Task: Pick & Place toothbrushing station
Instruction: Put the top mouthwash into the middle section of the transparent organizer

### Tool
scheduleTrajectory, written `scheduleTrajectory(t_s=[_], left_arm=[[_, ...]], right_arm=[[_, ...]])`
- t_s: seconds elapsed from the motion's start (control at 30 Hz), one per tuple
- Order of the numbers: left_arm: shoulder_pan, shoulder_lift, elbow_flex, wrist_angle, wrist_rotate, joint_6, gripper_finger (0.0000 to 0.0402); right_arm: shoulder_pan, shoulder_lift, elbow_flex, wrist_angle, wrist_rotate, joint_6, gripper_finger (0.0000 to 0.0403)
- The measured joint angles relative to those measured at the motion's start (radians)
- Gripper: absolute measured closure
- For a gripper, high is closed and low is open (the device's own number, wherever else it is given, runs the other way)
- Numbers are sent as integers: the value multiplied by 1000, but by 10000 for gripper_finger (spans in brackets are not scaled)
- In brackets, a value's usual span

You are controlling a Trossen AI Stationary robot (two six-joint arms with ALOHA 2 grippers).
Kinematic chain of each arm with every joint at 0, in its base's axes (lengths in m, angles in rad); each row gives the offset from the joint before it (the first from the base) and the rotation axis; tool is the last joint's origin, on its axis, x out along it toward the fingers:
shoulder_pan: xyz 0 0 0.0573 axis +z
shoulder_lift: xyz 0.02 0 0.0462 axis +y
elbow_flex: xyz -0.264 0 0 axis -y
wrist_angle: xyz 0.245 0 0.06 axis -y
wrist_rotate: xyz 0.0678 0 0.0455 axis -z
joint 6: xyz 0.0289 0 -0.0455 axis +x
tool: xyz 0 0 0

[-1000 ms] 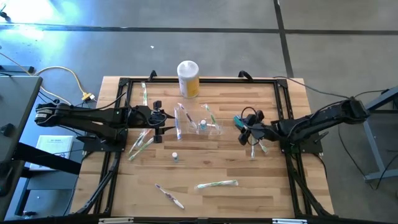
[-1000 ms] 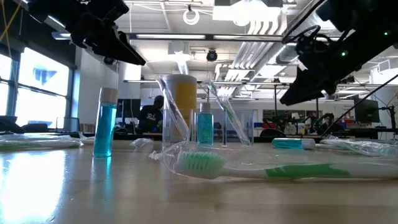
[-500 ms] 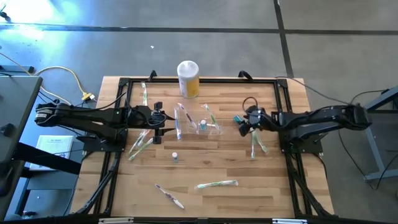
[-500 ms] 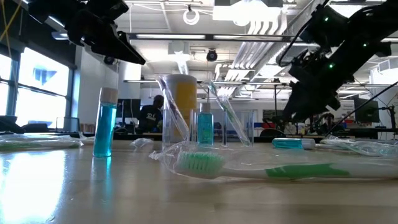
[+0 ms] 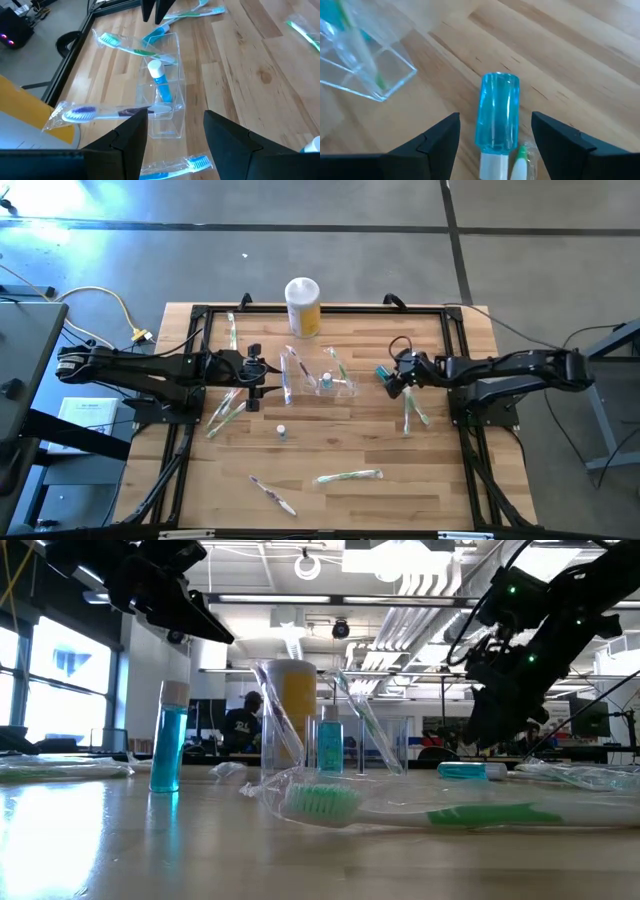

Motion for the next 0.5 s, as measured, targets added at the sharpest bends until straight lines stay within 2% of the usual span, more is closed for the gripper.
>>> scheduleTrajectory(t_s=[0.5], left_arm=[[0,0,0,0,0,-2,215]], right_arm=[[1,250,3,107,21,-11,165]])
